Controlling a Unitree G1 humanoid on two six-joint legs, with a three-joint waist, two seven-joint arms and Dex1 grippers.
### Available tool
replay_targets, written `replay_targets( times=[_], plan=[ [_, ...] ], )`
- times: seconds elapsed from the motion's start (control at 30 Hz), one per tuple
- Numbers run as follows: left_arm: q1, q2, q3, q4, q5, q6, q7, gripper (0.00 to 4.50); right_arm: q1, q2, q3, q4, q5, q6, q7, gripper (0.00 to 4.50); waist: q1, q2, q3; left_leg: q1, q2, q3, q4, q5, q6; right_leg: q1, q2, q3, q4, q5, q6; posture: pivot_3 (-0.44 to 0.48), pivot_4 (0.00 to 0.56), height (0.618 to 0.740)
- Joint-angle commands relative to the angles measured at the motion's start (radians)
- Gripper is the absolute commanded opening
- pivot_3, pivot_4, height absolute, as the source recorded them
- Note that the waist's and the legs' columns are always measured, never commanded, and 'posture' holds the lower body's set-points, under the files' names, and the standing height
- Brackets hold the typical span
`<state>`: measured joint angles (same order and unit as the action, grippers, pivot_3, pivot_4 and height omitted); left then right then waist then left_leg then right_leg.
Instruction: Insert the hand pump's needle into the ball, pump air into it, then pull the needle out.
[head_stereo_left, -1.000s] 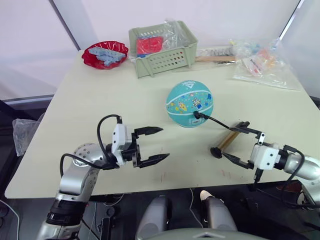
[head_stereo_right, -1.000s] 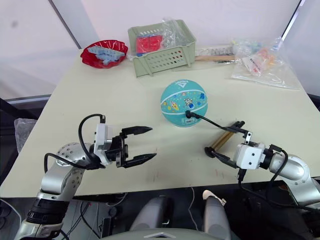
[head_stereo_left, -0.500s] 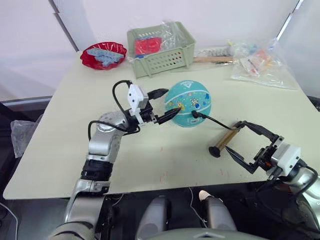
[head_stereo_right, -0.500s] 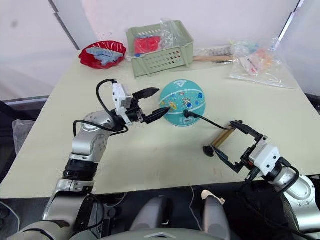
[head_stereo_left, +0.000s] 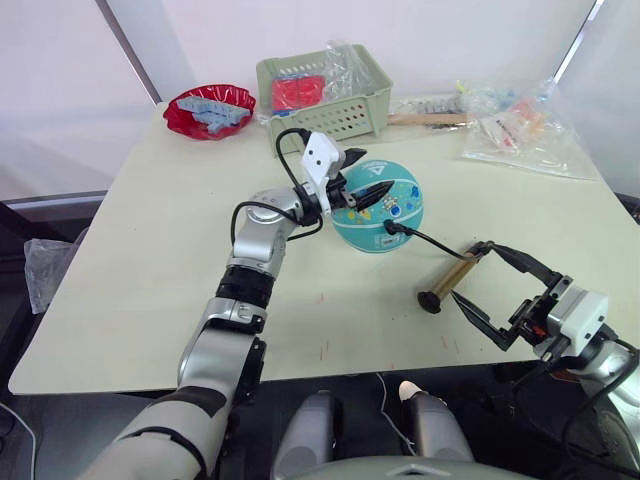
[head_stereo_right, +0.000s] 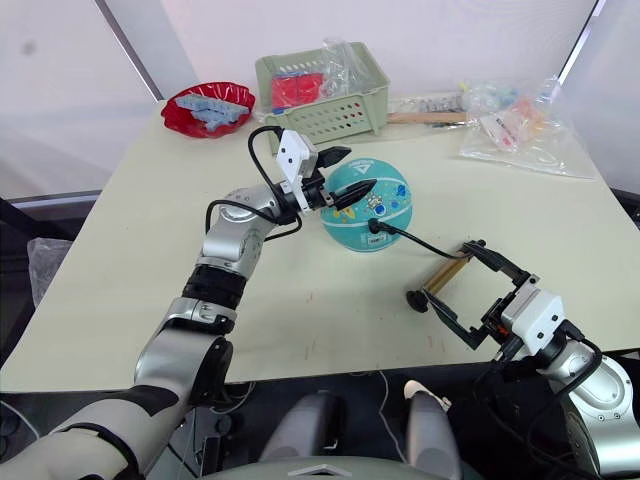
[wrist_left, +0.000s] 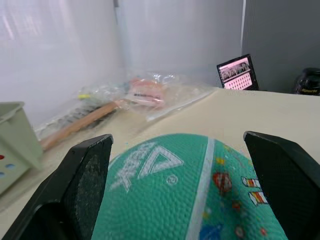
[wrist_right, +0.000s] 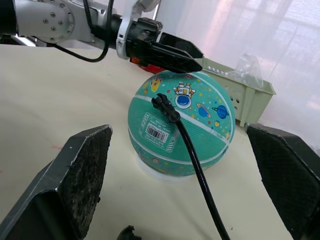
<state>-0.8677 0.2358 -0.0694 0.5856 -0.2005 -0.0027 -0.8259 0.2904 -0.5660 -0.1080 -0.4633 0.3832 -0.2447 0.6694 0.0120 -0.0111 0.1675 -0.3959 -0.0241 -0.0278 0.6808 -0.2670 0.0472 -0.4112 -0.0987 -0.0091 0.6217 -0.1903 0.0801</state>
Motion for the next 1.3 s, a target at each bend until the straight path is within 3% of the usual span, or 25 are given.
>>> replay_targets(
  times=[0.03,0.27,0.57,0.87,1.2,1.3],
  plan=[
    [-0.04,-0.015,-0.004,0.045,0.031,-0.033,0.024,4.5,-0.005,0.008,-0.021,-0.044,0.004,-0.001,-0.003,4.48,0.0,0.0,0.0,0.0,0.0,0.0,0.0,0.0,0.0,0.0,0.0,0.0,0.0,0.0,0.0,0.0,0.15,0.737],
    [-0.042,-0.038,-0.023,0.128,0.085,-0.011,0.055,4.5,-0.071,-0.006,0.009,-0.074,-0.039,0.165,-0.065,4.48,0.002,0.0,0.0,0.0,0.0,0.0,0.003,0.0,0.0,0.0,0.0,0.0,0.002,0.0,0.0,0.0,0.15,0.737],
    [-0.043,-0.081,-0.032,0.206,0.111,-0.045,0.089,4.5,-0.385,-0.051,0.205,-0.082,-0.266,0.522,-0.132,4.48,0.013,-0.001,-0.001,-0.001,-0.001,-0.002,0.004,0.0,0.0,0.001,-0.001,-0.002,0.003,0.0,0.0,0.0,0.15,0.737],
    [-0.045,-0.104,-0.032,0.226,0.119,-0.064,0.106,4.5,-0.628,-0.066,0.378,0.025,-0.479,0.651,-0.099,4.48,0.025,-0.001,-0.001,-0.001,-0.002,-0.004,0.006,0.0,0.0,0.002,-0.001,-0.002,0.003,0.0,0.0,0.0,0.15,0.737],
    [-0.039,-0.111,-0.033,0.221,0.123,-0.069,0.115,4.5,-0.715,-0.03,0.457,0.065,-0.602,0.681,-0.079,4.48,0.026,-0.001,-0.001,-0.001,-0.003,-0.005,0.006,0.0,0.0,0.002,-0.001,-0.002,0.003,0.0,0.0,0.0,0.15,0.737],
    [-0.036,-0.114,-0.033,0.218,0.123,-0.067,0.118,4.5,-0.715,-0.009,0.46,0.068,-0.628,0.678,-0.087,3.18,0.026,-0.001,-0.001,-0.001,-0.003,-0.005,0.006,0.0,0.0,0.002,-0.001,-0.002,0.003,0.0,0.0,0.0,0.15,0.737]
  ],
)
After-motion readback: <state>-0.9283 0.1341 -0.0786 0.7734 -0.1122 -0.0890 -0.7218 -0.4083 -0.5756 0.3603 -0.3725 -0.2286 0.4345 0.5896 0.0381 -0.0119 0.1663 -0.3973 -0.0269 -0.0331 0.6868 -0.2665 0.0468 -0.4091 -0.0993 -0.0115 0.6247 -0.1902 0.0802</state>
